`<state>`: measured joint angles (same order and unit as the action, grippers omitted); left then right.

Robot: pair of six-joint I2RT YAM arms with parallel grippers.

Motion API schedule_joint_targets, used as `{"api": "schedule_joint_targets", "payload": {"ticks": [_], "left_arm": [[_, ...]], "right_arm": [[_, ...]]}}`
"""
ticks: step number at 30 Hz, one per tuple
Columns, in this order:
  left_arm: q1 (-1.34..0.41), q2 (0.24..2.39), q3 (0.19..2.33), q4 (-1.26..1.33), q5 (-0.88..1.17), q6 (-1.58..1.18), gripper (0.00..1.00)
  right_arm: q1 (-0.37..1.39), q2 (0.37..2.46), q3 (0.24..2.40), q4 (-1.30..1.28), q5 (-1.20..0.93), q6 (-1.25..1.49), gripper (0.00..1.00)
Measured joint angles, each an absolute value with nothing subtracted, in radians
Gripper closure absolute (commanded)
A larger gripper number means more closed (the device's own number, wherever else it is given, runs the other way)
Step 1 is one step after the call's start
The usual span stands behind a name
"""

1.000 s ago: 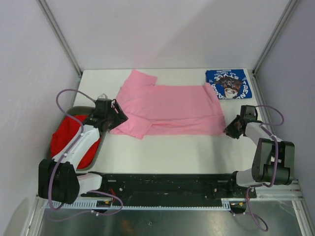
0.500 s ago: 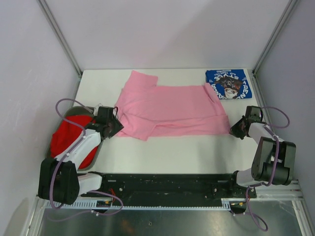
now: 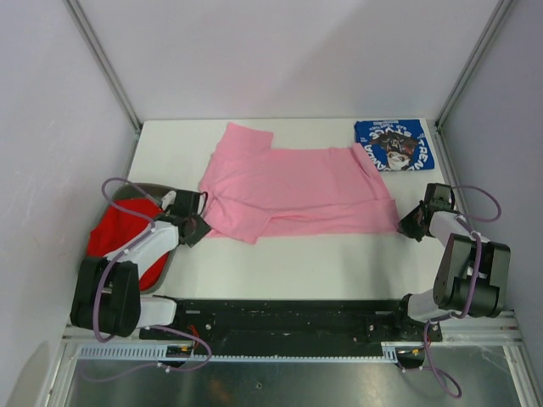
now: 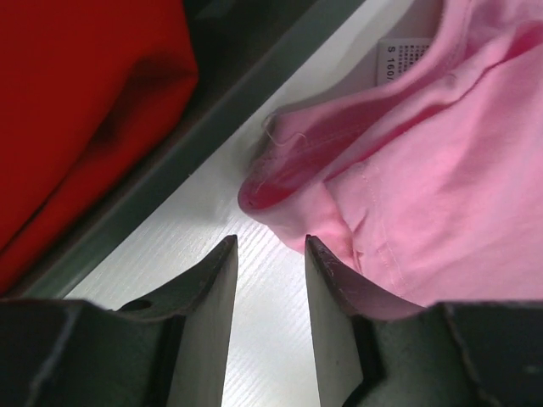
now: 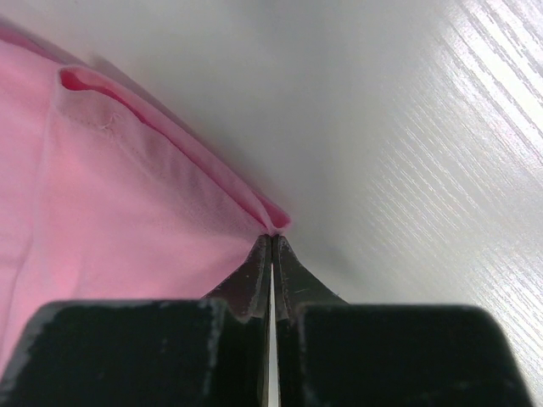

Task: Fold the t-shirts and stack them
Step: Fold the flattened tshirt in 1/3 of the way

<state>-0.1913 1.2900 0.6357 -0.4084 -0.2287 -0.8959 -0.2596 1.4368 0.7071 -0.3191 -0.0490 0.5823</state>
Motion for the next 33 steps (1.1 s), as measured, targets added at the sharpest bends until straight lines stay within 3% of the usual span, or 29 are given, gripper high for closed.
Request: {"api": "schedule_joint_targets", "payload": {"ticks": [16,20,26,33], "left_arm": [[-0.191,1.37,0.639,-0.363,-0.261,-0.917,0.6],[-0.191,1.369,0.639,-0.358,-0.26,-0.917,0.52],[-0.191,1.362,0.638,-0.352,-0.269,-0.916,0.51],[-0.191,1.413,0.664,-0.337,-0.305,-0.916,0.68]], "right_arm": [[-0.26,1.446,0.707,-0.319,-0.048,0.582,1.0],[-0.26,1.446,0.707,-0.32,-0.046,0.582,1.0],[-0.26,1.447,0.707,-0.32,-0.046,0.582,1.0],[-0.26,1.45,0.707,-0.323,-0.044,0.583,1.0]]}}
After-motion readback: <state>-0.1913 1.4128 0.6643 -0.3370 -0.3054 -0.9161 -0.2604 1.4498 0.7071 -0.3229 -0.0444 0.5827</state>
